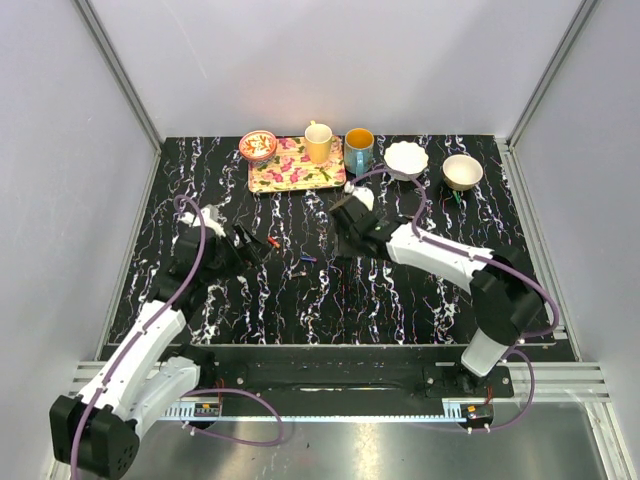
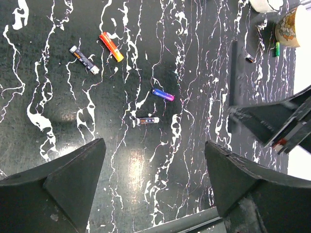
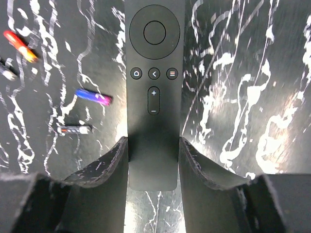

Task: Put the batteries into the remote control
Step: Move the remote control to the center of the board.

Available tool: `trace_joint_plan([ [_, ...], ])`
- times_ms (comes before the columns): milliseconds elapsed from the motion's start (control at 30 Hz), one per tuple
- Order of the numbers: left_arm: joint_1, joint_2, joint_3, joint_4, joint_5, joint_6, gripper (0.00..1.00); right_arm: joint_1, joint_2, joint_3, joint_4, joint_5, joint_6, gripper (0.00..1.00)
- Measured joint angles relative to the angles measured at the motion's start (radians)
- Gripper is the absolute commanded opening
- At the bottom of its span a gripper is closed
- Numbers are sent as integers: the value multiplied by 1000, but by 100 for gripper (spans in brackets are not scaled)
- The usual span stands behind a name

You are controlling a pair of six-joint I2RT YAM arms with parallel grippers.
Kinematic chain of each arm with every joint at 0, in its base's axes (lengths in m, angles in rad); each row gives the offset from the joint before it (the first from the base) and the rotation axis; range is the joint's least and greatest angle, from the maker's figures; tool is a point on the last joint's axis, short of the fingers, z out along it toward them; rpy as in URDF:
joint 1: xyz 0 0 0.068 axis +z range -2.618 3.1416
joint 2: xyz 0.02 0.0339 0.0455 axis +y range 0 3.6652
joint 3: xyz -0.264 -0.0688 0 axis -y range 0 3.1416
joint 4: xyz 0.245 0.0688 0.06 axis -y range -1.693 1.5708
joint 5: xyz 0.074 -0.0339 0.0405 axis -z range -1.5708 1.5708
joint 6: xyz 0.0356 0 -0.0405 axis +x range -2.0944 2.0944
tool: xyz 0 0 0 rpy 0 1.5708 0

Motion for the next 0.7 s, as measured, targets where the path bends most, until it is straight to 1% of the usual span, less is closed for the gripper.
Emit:
trace_joint_plan([
  [167,-36,-32,-40,29,-60,-50,84,46,-2,-88,-19,16,127,0],
  [333,-75,-48,-56,49,-96,-83,84,85,9,-100,-20,20,228,0],
  [467,-101,-3,-52,40,-95,-101,83,107,48,-100,-20,3,285,5],
  [567,-121,45,-47,11,-95,-111,82,114,70,-103,-20,-8,312,13],
  [600,-126,53,-47,4,-94,-115,82,115,72,-106,-20,-13,317,19],
  [667,-134,64,-47,-5,-94,-121,82,115,74,-113,-19,-25,324,29],
  [700,-138,66,-47,-5,-95,-124,82,116,74,-115,-19,-31,325,37],
])
